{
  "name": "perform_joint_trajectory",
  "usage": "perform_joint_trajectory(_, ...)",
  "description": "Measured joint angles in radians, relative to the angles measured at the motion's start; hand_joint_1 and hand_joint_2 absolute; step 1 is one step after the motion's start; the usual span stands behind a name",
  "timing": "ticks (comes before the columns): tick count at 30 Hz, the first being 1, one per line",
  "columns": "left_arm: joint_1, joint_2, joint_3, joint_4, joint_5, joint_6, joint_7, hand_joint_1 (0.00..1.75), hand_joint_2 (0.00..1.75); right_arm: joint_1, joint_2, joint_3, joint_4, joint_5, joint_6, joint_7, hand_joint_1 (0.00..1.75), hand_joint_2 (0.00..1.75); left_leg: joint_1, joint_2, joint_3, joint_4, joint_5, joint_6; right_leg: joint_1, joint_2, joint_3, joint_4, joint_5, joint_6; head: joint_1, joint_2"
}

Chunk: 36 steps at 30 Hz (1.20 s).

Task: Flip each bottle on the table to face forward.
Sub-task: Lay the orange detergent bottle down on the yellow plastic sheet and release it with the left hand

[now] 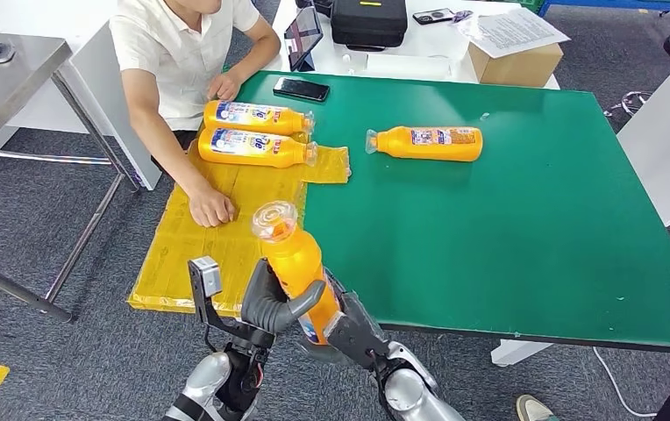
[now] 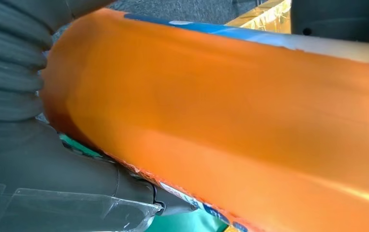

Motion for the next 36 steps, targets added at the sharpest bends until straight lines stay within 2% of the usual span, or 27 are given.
perform_joint_trajectory(6,0.032,0.0,0.012,-0.056,-0.019,0.029,-0.009,1.75,1.75,0.049,0.001,-0.006,-0.032,0.062,-0.132,-0.024,0.0,0.0,0.0,0.0,0.0,0.0,0.0,0.0,0.0,0.0,-0.001,0.0,0.0,0.0,0.0,0.0)
perform_joint_trajectory(11,0.071,0.005,0.055,-0.145,-0.022,0.048,-0.022,1.75,1.75,0.125,-0.002,-0.048,-0.083,0.113,-0.308,-0.065,0.0,0.0,0.0,0.0,-0.001,0.0,0.0,0.0,0.0,0.0,-0.002,0.0,0.0,0.0,0.0,0.0)
perform_joint_trajectory(17,0.103,0.009,0.089,-0.212,-0.025,0.054,-0.035,1.75,1.75,0.176,-0.002,-0.095,-0.124,0.091,-0.385,-0.081,0.0,0.0,0.0,0.0,-0.001,0.0,0.0,0.0,0.0,0.0,-0.002,0.0,0.0,0.0,0.0,0.0)
perform_joint_trajectory(23,0.133,0.02,0.151,-0.279,-0.059,0.068,-0.043,1.75,1.75,0.252,0.014,-0.248,-0.23,0.004,-0.576,-0.176,0.0,0.0,0.0,0.0,-0.002,0.0,0.0,0.0,0.0,0.0,-0.002,0.0,0.0,0.0,0.0,0.0)
perform_joint_trajectory(30,0.126,0.028,0.173,-0.29,-0.133,0.106,-0.044,1.74,1.75,0.295,0.07,-0.418,-0.373,0.015,-0.612,-0.202,0.0,0.0,0.0,0.0,-0.001,0.0,0.0,0.0,0.0,0.0,-0.002,0.0,0.0,0.0,0.0,0.0)
perform_joint_trajectory(33,0.1,0.041,0.17,-0.272,-0.317,0.207,-0.067,1.74,1.75,0.308,0.105,-0.478,-0.446,0.047,-0.612,-0.203,0.0,0.0,0.0,0.0,-0.001,0.0,0.0,0.0,0.0,0.0,-0.002,0.0,0.0,0.0,0.0,0.0)
perform_joint_trajectory(36,0.033,0.081,0.148,-0.185,-0.748,0.383,-0.067,1.75,1.75,0.309,0.13,-0.533,-0.515,0.049,-0.613,-0.204,0.0,0.0,0.0,0.0,-0.001,0.0,0.001,-0.001,0.0,-0.001,-0.001,0.0,0.0,0.0,0.0,0.0)
